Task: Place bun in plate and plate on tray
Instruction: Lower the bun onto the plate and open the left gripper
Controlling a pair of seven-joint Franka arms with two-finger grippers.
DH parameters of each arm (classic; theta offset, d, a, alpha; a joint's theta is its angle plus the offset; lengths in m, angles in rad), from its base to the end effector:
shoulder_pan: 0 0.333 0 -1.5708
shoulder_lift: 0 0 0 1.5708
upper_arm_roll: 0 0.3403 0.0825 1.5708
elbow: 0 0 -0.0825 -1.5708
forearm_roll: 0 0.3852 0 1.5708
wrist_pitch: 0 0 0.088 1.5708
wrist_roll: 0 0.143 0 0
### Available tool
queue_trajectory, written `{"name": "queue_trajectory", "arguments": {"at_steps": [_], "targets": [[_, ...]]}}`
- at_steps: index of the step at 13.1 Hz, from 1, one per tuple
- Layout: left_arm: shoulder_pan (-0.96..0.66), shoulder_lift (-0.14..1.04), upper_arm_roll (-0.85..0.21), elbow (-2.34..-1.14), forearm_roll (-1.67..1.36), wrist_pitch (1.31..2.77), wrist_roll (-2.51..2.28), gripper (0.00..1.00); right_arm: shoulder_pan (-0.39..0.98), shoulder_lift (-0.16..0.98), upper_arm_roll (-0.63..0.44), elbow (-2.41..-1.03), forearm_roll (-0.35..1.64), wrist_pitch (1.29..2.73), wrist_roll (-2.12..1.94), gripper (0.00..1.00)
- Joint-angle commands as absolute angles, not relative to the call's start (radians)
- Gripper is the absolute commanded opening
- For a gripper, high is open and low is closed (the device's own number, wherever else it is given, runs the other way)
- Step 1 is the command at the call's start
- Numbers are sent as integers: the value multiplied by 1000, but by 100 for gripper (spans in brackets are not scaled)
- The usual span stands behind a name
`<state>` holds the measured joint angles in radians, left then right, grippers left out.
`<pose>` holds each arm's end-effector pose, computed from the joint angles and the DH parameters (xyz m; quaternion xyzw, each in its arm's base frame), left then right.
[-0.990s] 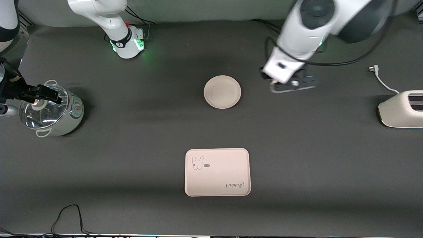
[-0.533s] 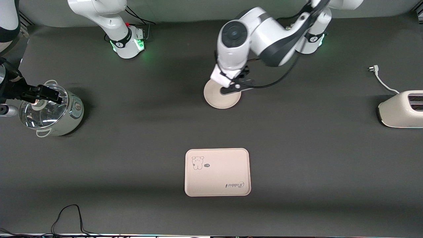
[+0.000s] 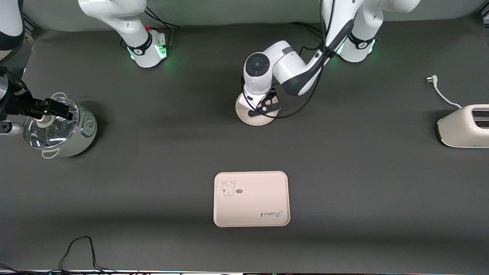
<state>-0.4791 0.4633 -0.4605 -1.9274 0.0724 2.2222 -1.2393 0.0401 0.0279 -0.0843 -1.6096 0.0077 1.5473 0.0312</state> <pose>0.3744 -0.4896 0.2466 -0.9856 -0.1402 0.0924 0.0179 0.5561 -0.0229 0.5772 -0.9983 0.0378 0.0450 0.0030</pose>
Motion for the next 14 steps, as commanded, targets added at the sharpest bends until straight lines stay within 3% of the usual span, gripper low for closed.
{"name": "queue_trajectory", "arguments": {"at_steps": [1, 3, 4, 5, 6, 9, 14], "targets": [[-543, 515, -440, -1943, 107, 2305, -1333, 39, 66, 12, -94, -1629, -11, 1559, 12, 100], [-555, 537, -439, -1976, 140, 2383, -1396, 40, 66, 14, -94, -1631, -11, 1560, 12, 100], [-564, 543, -439, -1974, 156, 2385, -1408, 45, 66, 12, -95, -1629, -11, 1560, 12, 100], [-563, 543, -439, -1974, 161, 2382, -1410, 66, 66, 11, -95, -1629, -11, 1559, 12, 100], [-557, 543, -439, -1974, 161, 2376, -1410, 100, 66, 11, -95, -1631, -11, 1559, 12, 100], [-551, 532, -439, -1961, 163, 2344, -1396, 100, 67, 11, -94, -1631, -11, 1552, 14, 100], [-474, 418, -439, -1826, 163, 2087, -1309, 100, 132, -11, -94, -1660, -2, 1554, 32, 100]]}}
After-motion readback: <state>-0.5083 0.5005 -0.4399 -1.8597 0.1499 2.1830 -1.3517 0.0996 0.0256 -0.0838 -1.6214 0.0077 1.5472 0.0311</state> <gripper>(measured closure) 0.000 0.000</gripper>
